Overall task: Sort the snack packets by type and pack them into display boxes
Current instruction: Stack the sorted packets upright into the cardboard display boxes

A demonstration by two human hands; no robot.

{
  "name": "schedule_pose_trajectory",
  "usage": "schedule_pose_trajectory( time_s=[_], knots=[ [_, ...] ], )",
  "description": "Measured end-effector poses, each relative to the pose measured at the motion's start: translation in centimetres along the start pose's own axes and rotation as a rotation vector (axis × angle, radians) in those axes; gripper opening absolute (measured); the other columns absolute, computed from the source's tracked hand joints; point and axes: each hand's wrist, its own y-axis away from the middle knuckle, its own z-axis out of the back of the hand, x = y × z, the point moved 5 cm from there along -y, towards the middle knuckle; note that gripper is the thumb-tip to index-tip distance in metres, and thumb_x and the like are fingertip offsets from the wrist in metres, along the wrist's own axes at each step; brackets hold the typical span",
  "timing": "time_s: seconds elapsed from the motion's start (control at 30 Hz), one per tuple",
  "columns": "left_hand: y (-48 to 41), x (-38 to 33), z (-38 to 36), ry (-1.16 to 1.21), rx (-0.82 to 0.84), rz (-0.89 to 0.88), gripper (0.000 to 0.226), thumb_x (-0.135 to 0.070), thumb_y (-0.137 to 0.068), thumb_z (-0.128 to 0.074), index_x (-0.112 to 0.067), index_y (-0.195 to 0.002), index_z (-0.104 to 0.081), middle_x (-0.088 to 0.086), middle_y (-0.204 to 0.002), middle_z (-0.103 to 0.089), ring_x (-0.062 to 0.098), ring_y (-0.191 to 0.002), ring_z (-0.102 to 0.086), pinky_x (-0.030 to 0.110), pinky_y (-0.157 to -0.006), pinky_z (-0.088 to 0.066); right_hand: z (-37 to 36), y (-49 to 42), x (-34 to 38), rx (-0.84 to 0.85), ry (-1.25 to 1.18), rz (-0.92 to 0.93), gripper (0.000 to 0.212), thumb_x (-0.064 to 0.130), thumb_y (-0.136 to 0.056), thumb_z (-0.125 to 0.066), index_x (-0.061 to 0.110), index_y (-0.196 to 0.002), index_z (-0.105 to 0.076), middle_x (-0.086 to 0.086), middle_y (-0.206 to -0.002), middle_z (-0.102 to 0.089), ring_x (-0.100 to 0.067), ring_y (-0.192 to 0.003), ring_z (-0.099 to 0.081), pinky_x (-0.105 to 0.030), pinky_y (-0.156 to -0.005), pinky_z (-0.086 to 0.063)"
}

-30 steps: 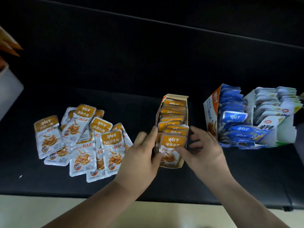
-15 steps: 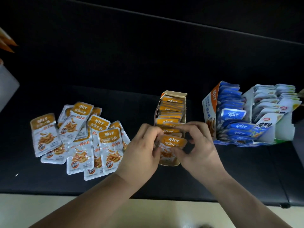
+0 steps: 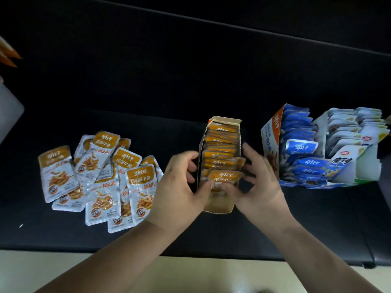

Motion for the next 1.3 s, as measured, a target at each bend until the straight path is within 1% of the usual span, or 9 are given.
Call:
schedule_pose_trajectory(
  time_s=[0.17, 0.27, 0.33, 0.5, 0.83, 0.93, 1.1, 1.2, 1.3],
  knots=[
    [0.6, 0.1, -0.3, -0.021, -0.007, -0.041, 0.062, -0.042, -0.095, -0.069, -0.021, -0.151, -0.051, -0.01, -0.1, -0.053, 0.005, -0.082, -0.059, 0.011, -0.067, -0.049, -1.2, 1.1, -0.8, 0.002, -0.156, -0.188, 0.1, 0.034, -0.083, -0.085, 0.035, -0.162, -0.023, 0.023, -0.133, -0.062, 0.007, -0.122, -0.06, -0.026, -0.103, -0.053],
    [0.8, 0.2, -0.7, -0.031, 0.003, -0.021, 0.064, -0.047, -0.097, -0.062, -0.016, -0.152, -0.051, -0.008, -0.098, -0.054, 0.005, -0.083, -0.059, 0.01, -0.068, -0.048, -1.9, 1.4, -0.8, 0.035, -0.148, -0.215, 0.063, 0.036, -0.087, -0.081, 0.04, -0.143, -0.053, 0.014, -0.121, -0.072, -0.001, -0.113, -0.068, -0.035, -0.099, -0.057],
    [0.9, 0.1, -1.0, -0.013, 0.019, -0.03, 0.062, -0.043, -0.099, -0.06, -0.015, -0.153, -0.049, -0.009, -0.1, -0.054, 0.004, -0.086, -0.06, 0.012, -0.07, -0.051, -2.2, 1.6, -1.0, 0.035, -0.154, -0.226, 0.056, 0.032, -0.089, -0.08, 0.042, -0.139, -0.057, 0.011, -0.121, -0.072, -0.004, -0.113, -0.068, -0.035, -0.098, -0.057],
    [1.2, -0.2, -1.1, -0.051, 0.027, -0.042, 0.062, -0.041, -0.101, -0.059, -0.016, -0.156, -0.045, -0.012, -0.104, -0.051, 0.003, -0.088, -0.059, 0.01, -0.071, -0.05, -1.5, 1.9, -1.2, 0.009, -0.002, -0.185, 0.088, 0.047, -0.085, -0.079, 0.036, -0.159, -0.034, 0.018, -0.138, -0.058, 0.0, -0.125, -0.059, -0.033, -0.103, -0.055],
    [1.3, -0.6, -1.3, -0.15, 0.041, -0.084, 0.063, -0.044, -0.104, -0.052, -0.021, -0.16, -0.035, -0.009, -0.111, -0.052, 0.005, -0.086, -0.058, 0.016, -0.066, -0.054, -1.2, 1.9, 0.0, 0.053, 0.225, -0.121, 0.097, 0.063, -0.086, -0.065, 0.044, -0.163, -0.008, 0.013, -0.156, -0.041, -0.005, -0.137, -0.049, -0.041, -0.1, -0.056],
    [1.5, -0.5, -0.9, -0.149, 0.033, -0.083, 0.063, -0.042, -0.102, -0.057, -0.02, -0.159, -0.037, -0.013, -0.105, -0.048, -0.001, -0.081, -0.054, 0.006, -0.064, -0.045, -0.9, 2.0, -0.2, 0.038, 0.176, -0.145, 0.105, 0.062, -0.082, -0.069, 0.045, -0.162, -0.003, 0.014, -0.154, -0.043, -0.005, -0.137, -0.049, -0.044, -0.102, -0.055],
    [2.5, 0.6, 1.5, -0.114, 0.017, -0.035, 0.054, -0.038, -0.097, -0.062, -0.021, -0.148, -0.053, -0.015, -0.105, -0.053, 0.004, -0.088, -0.058, 0.008, -0.067, -0.045, 0.5, 2.1, 3.2, -0.153, 0.32, 0.156, 0.09, 0.043, -0.089, -0.074, 0.017, -0.162, -0.028, -0.002, -0.162, -0.038, -0.012, -0.152, -0.03, -0.037, -0.118, -0.035],
    [3.3, 2.1, 3.9, -0.13, -0.024, -0.016, 0.045, -0.028, -0.094, -0.068, -0.02, -0.138, -0.062, -0.013, -0.109, -0.058, 0.004, -0.092, -0.061, 0.01, -0.078, -0.05, -0.3, 1.7, 7.4, -0.202, 0.344, 0.446, 0.065, 0.025, -0.088, -0.075, 0.003, -0.146, -0.053, -0.013, -0.149, -0.051, -0.029, -0.143, -0.046, -0.047, -0.116, -0.042],
    [3.7, 3.8, 6.5, -0.18, -0.065, -0.018, 0.035, -0.016, -0.091, -0.071, -0.02, -0.126, -0.068, -0.01, -0.117, -0.061, 0.008, -0.102, -0.063, 0.028, -0.087, -0.055, -3.9, 1.9, 10.4, -0.082, 0.201, 0.509, 0.046, 0.019, -0.09, -0.075, 0.007, -0.134, -0.066, -0.006, -0.138, -0.061, -0.023, -0.131, -0.058, -0.042, -0.105, -0.051]
  ],
)
